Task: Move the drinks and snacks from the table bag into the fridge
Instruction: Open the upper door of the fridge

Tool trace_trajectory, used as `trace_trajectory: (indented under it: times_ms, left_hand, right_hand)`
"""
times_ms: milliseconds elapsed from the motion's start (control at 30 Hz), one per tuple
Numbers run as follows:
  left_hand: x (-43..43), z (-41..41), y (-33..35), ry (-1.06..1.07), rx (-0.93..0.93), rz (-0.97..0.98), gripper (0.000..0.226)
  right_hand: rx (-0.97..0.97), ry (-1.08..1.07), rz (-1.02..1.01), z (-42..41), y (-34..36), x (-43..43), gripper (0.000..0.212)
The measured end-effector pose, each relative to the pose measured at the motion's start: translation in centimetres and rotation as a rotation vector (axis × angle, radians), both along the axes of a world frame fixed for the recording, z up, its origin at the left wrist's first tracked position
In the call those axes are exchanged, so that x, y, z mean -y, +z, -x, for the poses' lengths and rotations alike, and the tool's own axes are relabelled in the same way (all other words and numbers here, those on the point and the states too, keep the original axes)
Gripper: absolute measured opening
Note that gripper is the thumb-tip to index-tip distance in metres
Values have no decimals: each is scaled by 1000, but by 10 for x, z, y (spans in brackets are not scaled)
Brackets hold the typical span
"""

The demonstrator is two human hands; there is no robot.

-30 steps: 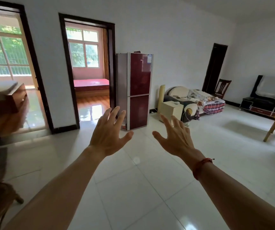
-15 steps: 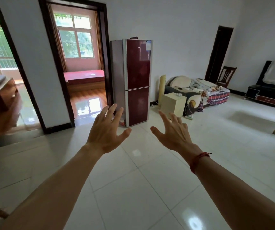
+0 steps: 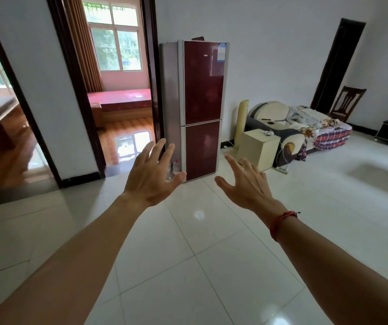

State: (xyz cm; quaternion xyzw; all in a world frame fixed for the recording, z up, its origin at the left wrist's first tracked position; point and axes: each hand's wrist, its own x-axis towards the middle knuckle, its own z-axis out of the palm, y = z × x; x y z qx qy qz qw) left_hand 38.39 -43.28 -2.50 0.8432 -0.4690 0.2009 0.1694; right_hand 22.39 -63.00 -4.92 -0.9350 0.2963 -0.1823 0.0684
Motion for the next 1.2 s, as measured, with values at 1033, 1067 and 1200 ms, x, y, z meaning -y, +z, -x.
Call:
trace_trajectory:
  times_ms: [1033,1067,1200]
  left_hand:
    - [316,-463,-16,-37,-2,9,86]
    - [326,-475,-18,-36,0,10,86]
    - [369,-520,-25,-25,-2,5,85]
  right_hand:
    - [-7,-17,-13,-453,-4,314,75]
    - [-10,-14,-12,-465,-5,324,75]
    - [-13,-22,-14,-516,-8,368,75]
